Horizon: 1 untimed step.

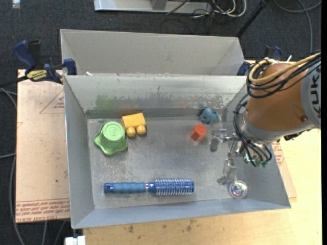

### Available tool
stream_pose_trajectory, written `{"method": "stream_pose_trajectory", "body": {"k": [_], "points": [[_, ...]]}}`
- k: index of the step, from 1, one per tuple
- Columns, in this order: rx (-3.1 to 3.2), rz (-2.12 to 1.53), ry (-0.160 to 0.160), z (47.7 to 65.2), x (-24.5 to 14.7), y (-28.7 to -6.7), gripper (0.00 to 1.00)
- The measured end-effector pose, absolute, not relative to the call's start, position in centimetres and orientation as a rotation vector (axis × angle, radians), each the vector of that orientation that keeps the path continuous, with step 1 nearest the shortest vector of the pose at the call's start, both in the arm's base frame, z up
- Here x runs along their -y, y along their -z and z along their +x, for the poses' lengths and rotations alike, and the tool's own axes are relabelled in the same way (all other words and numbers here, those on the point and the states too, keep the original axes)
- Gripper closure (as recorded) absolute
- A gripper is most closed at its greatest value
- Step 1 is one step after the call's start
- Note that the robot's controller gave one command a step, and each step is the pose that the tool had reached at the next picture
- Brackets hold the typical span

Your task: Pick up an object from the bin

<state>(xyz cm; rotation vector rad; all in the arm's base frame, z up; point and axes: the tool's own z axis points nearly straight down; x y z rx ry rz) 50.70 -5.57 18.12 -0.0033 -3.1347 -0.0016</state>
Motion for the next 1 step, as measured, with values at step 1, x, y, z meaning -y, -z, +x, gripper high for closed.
{"method": "stream_pose_trajectory", "body": {"k": [1], "points": [[3.135,0.064,0.004,50.92,1.40,-6.52,0.00]]}}
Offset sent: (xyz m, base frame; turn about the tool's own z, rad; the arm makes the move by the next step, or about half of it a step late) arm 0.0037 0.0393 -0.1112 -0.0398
